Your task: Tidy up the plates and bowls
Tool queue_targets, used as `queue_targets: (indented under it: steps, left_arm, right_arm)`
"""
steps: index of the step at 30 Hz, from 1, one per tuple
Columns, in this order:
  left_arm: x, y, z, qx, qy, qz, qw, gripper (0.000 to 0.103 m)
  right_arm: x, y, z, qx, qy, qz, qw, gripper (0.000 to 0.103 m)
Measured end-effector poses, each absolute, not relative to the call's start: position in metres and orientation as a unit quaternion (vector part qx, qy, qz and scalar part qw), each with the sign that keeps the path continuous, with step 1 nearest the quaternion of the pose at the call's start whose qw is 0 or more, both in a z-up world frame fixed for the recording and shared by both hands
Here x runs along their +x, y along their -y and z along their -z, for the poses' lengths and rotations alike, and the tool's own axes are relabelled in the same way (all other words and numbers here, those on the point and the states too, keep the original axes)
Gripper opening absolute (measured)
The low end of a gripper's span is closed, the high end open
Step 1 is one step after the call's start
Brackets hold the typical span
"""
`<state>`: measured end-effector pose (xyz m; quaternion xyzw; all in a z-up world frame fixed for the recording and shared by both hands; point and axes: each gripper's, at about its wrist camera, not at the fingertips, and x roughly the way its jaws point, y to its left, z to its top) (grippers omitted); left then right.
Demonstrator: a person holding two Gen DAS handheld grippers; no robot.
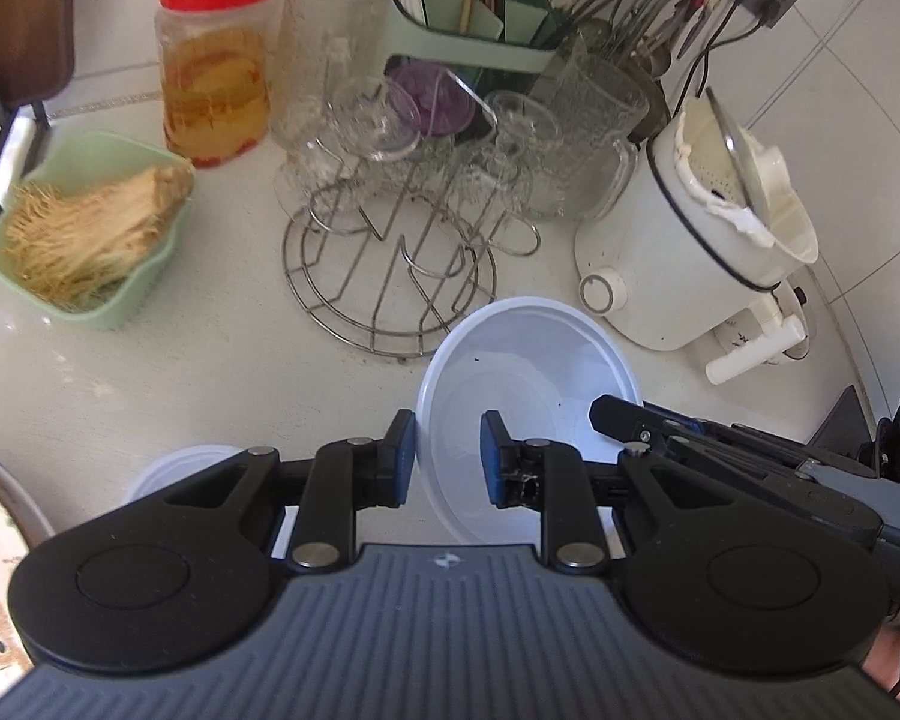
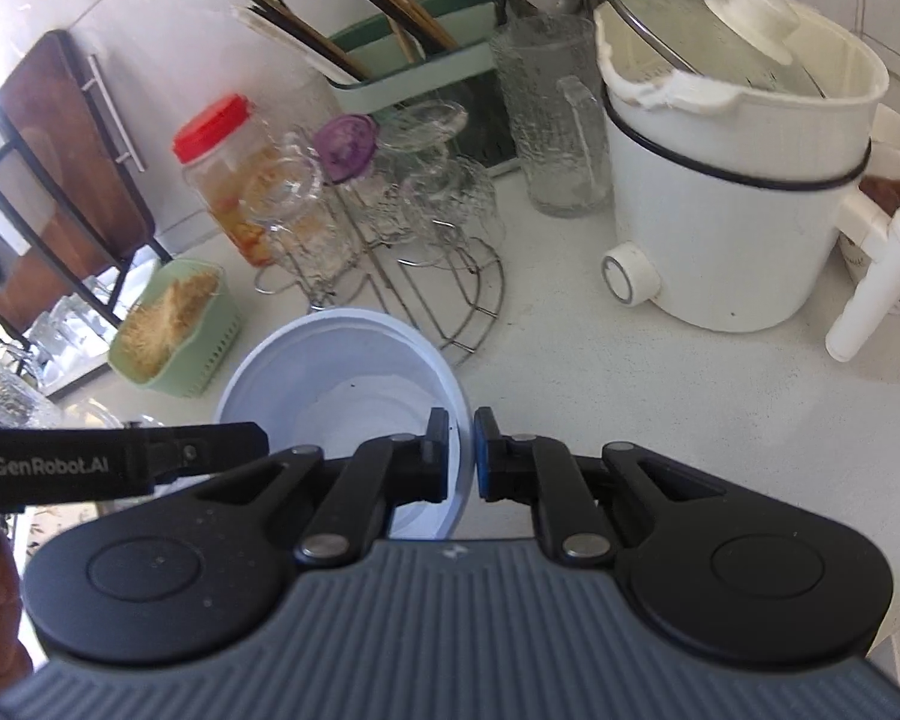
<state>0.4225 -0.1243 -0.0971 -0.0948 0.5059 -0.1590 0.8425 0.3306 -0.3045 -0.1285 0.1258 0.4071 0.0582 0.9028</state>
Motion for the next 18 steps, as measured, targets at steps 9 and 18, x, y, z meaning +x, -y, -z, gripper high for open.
queue_targets:
  steps: [9,18]
  left_arm:
    - [0.402,0.103,0.077,-0.095,-0.490,0.152,0.853,0.027]
    - [0.380,0.076,0.074,-0.097,-0.477,0.120,0.865,0.027]
  right_arm:
    - [0.316,0.284,0.108,0.128,-0.390,-0.069,0.909,0.012]
    - [0.307,0.258,0.104,0.128,-0.373,-0.105,0.913,0.012]
